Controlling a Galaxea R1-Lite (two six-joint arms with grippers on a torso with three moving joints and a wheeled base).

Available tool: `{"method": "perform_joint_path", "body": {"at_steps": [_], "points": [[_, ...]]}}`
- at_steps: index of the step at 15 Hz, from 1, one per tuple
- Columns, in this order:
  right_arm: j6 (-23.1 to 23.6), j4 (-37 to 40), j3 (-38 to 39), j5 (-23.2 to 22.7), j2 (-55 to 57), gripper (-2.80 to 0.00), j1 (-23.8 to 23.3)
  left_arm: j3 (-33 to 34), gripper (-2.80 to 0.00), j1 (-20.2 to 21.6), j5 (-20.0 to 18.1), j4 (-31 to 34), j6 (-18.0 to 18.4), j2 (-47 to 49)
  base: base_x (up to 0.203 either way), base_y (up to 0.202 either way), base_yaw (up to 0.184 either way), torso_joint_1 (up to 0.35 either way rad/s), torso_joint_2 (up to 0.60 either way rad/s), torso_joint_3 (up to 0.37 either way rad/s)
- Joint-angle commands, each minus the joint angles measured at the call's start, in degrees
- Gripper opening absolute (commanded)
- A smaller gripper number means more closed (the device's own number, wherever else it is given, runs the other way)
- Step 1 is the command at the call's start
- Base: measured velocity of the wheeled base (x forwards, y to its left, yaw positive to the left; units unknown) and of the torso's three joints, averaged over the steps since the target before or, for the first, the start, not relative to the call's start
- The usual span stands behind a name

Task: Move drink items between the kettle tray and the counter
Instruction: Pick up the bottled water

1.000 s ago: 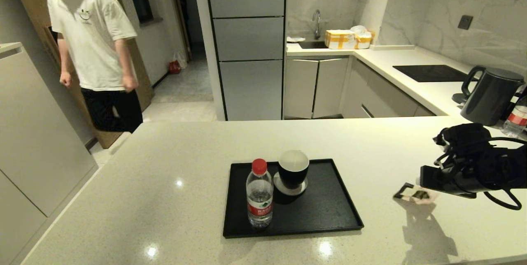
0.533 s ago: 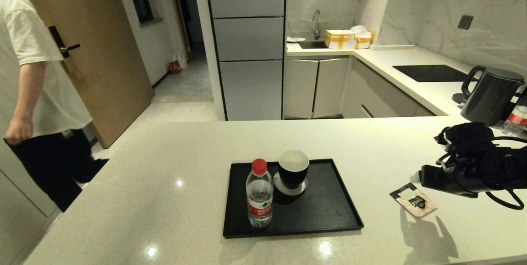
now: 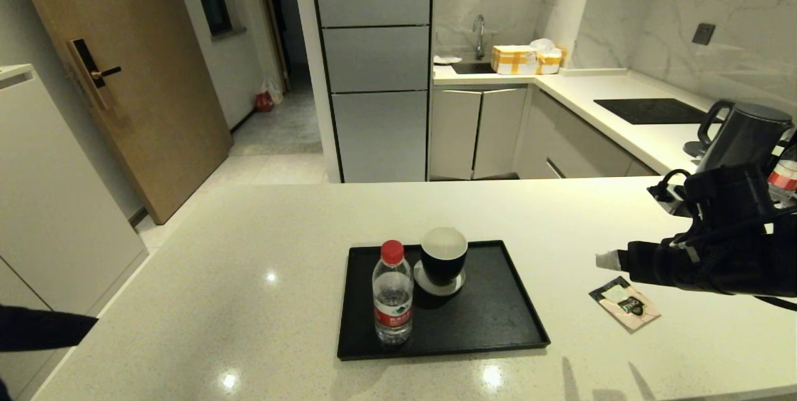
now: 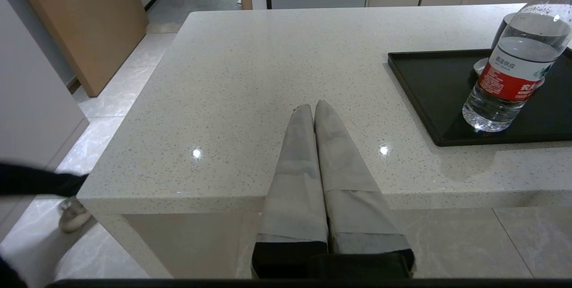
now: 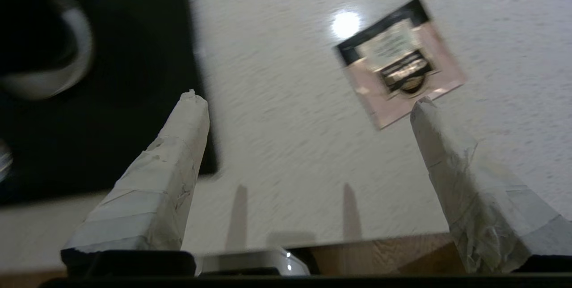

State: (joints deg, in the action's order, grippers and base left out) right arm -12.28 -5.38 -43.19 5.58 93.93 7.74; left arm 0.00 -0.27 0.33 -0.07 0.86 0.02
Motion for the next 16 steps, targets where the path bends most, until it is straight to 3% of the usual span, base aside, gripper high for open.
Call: {"method": "perform_joint_path", "body": {"at_steps": [1,4,7,12,16], "points": [[-1.82,4.06,0.69,-0.13,-10.63,0.00,6.20,0.09,-2.80,0.00,0.02,-0.01,0.02,-0.11,0.000,0.000,0.000,0.000,0.00,0.000],[-3.97,11.14,-0.44,-0.29,-16.10,0.00,11.65,0.09,-2.80,0.00,0.02,-0.01,0.02,-0.11,0.000,0.000,0.000,0.000,0.00,0.000],[-3.89,11.63,0.14,-2.35,-15.05,0.00,17.16,0.09,-2.80,0.00,0.02,-0.01,0.02,-0.11,0.000,0.000,0.000,0.000,0.00,0.000],[-3.94,10.84,0.29,-4.99,-8.28,0.00,21.64,0.02,-2.80,0.00,0.02,-0.01,0.02,-0.11,0.000,0.000,0.000,0.000,0.00,0.000],[-3.69,8.73,1.58,-7.44,-5.78,0.00,21.97,0.09,-2.80,0.00,0.02,-0.01,0.02,-0.11,0.000,0.000,0.000,0.000,0.00,0.000]]}}
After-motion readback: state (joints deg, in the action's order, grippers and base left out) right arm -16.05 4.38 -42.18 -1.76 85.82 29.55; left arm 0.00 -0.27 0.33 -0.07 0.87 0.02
